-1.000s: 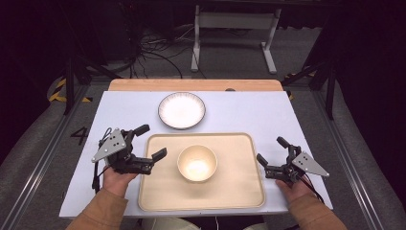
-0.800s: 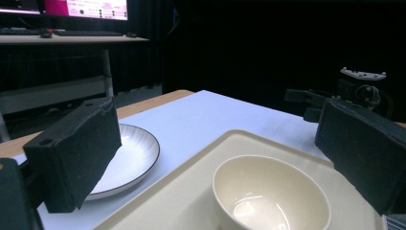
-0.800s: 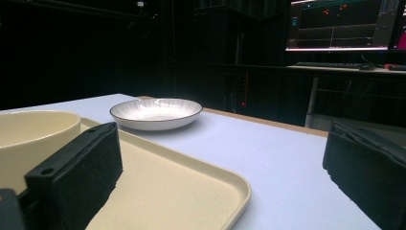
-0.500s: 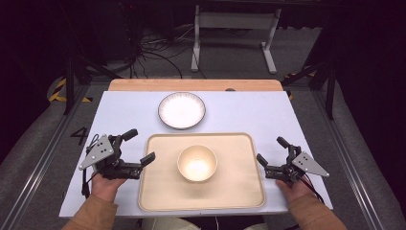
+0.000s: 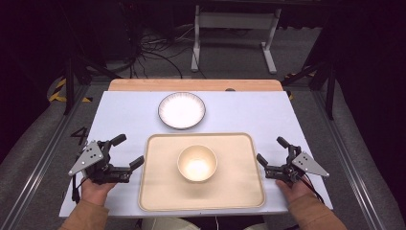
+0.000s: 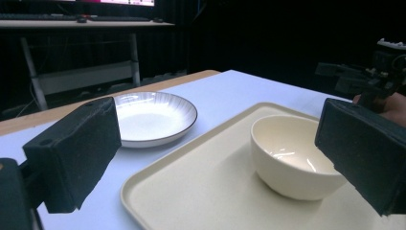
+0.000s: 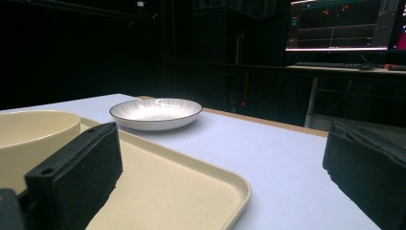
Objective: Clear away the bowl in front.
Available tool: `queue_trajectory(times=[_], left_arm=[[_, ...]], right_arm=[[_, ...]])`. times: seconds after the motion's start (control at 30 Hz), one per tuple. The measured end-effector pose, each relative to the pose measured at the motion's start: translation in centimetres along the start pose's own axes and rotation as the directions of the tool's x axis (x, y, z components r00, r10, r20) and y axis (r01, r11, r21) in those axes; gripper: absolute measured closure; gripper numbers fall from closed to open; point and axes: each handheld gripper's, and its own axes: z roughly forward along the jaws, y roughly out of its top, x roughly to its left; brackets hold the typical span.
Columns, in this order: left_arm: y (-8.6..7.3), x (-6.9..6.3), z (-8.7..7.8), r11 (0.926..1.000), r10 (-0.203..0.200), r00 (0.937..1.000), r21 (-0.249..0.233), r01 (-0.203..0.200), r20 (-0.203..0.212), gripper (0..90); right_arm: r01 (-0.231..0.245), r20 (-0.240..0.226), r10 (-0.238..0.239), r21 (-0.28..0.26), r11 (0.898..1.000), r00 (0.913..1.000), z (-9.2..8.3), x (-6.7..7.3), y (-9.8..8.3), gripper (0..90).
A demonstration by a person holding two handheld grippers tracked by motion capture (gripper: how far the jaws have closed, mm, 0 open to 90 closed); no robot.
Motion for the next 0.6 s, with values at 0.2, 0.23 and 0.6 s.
queue_trajectory(times=[0.2, 0.23, 0.6], left_arm=[[-1.3, 0.9, -0.3, 0.9995, -0.019, 0.9997, 0.026, 0.020, -0.016, 2.6], [-1.4, 0.9, -0.3, 0.9993, -0.020, 0.9996, 0.030, 0.020, -0.018, 2.6], [-3.2, 1.6, -0.1, 0.9964, -0.066, 0.9978, 0.053, 0.066, -0.002, 1.6]], right_arm=[[0.000, 0.000, 0.000, 0.000, 1.000, 1.0000, 0.0, 0.0, 0.0, 0.1], [0.001, -0.001, -0.001, 0.000, 1.000, 1.0000, 0.0, 0.0, 0.0, 0.1], [0.001, -0.001, -0.001, 0.000, 1.000, 1.0000, 0.0, 0.0, 0.0, 0.1]])
